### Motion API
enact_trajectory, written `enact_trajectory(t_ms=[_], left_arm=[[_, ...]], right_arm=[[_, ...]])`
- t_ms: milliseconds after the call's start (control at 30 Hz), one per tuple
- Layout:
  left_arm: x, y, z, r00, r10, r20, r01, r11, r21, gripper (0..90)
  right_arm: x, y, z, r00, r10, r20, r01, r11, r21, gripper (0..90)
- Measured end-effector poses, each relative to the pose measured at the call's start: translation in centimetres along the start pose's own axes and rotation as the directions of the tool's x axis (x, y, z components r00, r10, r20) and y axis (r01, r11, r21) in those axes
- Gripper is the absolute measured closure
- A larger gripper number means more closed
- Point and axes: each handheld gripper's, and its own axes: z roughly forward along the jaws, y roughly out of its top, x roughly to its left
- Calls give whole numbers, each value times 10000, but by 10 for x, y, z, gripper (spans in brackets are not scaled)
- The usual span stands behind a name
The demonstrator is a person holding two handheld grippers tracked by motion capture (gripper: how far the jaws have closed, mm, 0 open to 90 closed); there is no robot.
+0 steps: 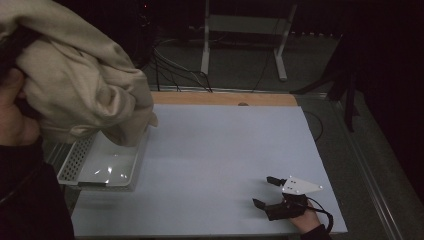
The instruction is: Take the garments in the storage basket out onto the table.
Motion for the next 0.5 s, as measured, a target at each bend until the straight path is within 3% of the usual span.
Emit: enact_trajectory(t_ms=[500], left_arm=[[-29, -7, 57, 9903, -188, 1380, 162, 9997, 199, 734]], right_arm=[[-1, 0, -3, 10000, -23, -1, 23, 9999, -103, 91]])
